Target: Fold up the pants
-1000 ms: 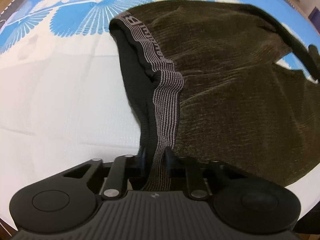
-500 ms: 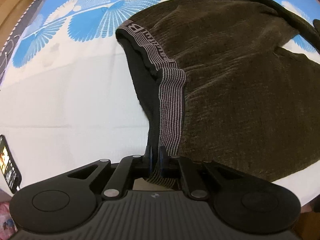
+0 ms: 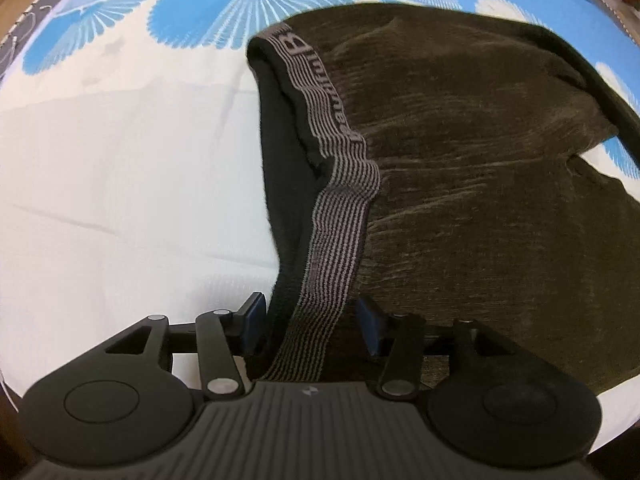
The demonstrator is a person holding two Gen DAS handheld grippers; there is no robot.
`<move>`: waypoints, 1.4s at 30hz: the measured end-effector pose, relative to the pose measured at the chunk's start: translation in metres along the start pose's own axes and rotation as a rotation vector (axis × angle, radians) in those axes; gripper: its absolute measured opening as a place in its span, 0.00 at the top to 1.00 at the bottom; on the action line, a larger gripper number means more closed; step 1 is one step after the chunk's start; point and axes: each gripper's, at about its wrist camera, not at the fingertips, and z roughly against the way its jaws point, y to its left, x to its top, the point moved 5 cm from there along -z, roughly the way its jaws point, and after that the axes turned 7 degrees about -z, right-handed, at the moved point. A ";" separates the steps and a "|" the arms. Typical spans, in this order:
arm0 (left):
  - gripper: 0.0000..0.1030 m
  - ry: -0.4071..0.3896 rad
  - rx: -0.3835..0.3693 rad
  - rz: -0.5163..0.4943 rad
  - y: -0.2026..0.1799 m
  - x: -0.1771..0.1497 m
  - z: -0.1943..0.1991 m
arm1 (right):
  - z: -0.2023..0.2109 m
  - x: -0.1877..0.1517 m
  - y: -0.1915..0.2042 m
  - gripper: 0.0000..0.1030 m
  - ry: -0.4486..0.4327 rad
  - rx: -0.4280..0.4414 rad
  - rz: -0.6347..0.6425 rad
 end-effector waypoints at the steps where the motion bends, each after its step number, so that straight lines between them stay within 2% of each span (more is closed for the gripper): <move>1: 0.46 0.009 -0.005 -0.004 -0.001 0.000 -0.004 | -0.009 0.001 0.004 0.54 0.002 -0.006 0.011; 3: 0.46 0.026 -0.005 -0.017 -0.003 -0.001 -0.008 | -0.029 -0.002 0.018 0.53 0.044 -0.035 0.036; 7: 0.46 0.044 -0.020 -0.051 -0.003 -0.002 -0.018 | -0.057 0.000 0.049 0.52 0.072 -0.035 0.108; 10: 0.46 0.049 -0.021 -0.078 -0.004 -0.004 -0.021 | -0.072 -0.005 0.059 0.52 0.103 -0.092 0.155; 12: 0.46 0.049 -0.027 -0.090 -0.003 -0.005 -0.022 | -0.084 -0.007 0.061 0.54 0.113 -0.161 0.198; 13: 0.46 0.049 -0.030 -0.092 -0.003 -0.004 -0.023 | -0.086 -0.007 0.059 0.60 0.112 -0.187 0.211; 14: 0.46 0.049 -0.034 -0.093 -0.002 -0.005 -0.024 | -0.084 -0.006 0.057 0.81 0.104 -0.197 0.212; 15: 0.46 0.049 -0.037 -0.092 -0.002 -0.004 -0.024 | -0.080 -0.004 0.053 0.92 0.097 -0.187 0.193; 20: 0.46 0.048 -0.006 -0.112 -0.007 -0.005 -0.024 | -0.030 0.012 0.006 0.93 -0.037 -0.167 0.047; 23: 0.46 0.042 0.027 -0.138 -0.015 -0.008 -0.021 | 0.002 0.008 -0.056 0.93 -0.079 -0.236 -0.061; 26: 0.46 0.042 0.030 -0.148 -0.023 -0.011 -0.020 | 0.018 -0.022 -0.132 0.94 0.015 -0.266 -0.248; 29: 0.46 0.043 0.039 -0.174 -0.031 -0.014 -0.020 | 0.025 -0.068 -0.192 0.94 0.177 -0.267 -0.417; 32: 0.46 0.046 0.047 -0.183 -0.031 -0.014 -0.020 | 0.034 -0.089 -0.216 0.93 0.238 -0.183 -0.494; 36: 0.45 0.053 0.038 -0.155 -0.025 -0.012 -0.022 | 0.047 -0.084 -0.231 0.87 0.160 -0.098 -0.623; 38: 0.45 0.054 0.037 -0.149 -0.024 -0.011 -0.023 | 0.050 -0.081 -0.243 0.76 0.111 -0.126 -0.712; 42: 0.44 0.055 0.031 -0.151 -0.022 -0.010 -0.024 | 0.046 -0.084 -0.266 0.69 0.072 -0.211 -0.888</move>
